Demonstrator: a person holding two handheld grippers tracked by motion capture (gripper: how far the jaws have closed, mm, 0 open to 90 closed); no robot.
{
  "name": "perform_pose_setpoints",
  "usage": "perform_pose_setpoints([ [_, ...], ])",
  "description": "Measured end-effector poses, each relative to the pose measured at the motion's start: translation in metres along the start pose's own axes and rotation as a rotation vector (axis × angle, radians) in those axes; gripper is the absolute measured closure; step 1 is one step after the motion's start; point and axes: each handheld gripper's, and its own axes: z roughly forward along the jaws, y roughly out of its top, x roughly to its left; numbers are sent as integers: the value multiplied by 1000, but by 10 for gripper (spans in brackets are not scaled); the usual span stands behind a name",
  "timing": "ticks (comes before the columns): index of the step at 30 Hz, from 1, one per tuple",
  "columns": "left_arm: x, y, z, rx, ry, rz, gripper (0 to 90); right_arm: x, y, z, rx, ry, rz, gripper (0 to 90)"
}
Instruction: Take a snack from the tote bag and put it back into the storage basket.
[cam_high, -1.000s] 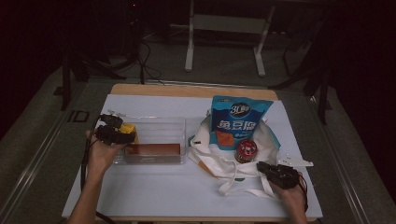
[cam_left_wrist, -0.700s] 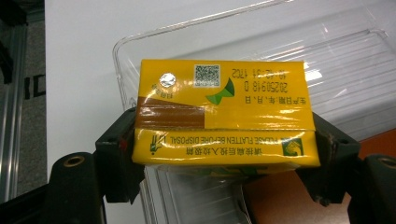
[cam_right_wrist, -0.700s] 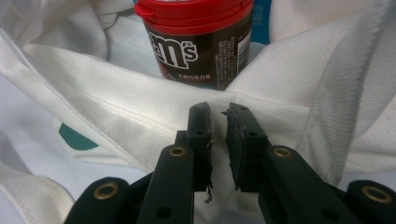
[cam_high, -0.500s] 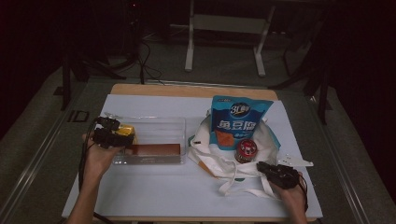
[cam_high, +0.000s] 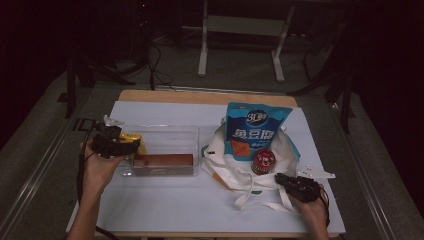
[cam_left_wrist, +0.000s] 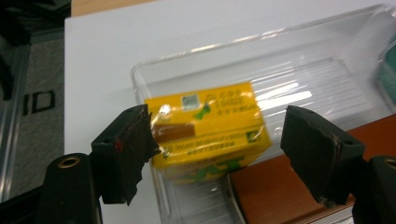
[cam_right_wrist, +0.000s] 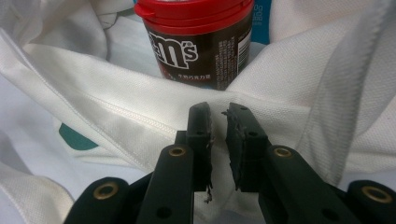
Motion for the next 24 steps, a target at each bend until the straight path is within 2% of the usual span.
perform_pose_setpoints([
  [2, -1, 1, 1, -7, 6, 12, 250, 0, 0, 0, 2, 0, 1, 794],
  [8, -5, 3, 5, -26, -14, 60, 255, 0, 0, 0, 1, 1, 3, 794],
  [11, -5, 4, 7, -43, -45, 80, 283, 0, 0, 0, 0, 1, 1, 793],
  [15, -6, 4, 9, -57, -68, 110, 274, 0, 0, 0, 0, 1, 1, 792],
  [19, -7, 5, 10, -77, -97, 121, 264, 0, 0, 0, 0, 1, 1, 792],
  [21, -7, 6, 9, -92, -140, 117, 258, 0, 0, 0, 0, 1, 2, 792],
  [24, -10, 8, 8, -119, -152, 129, 265, 0, 0, 0, 0, 1, 1, 792],
])
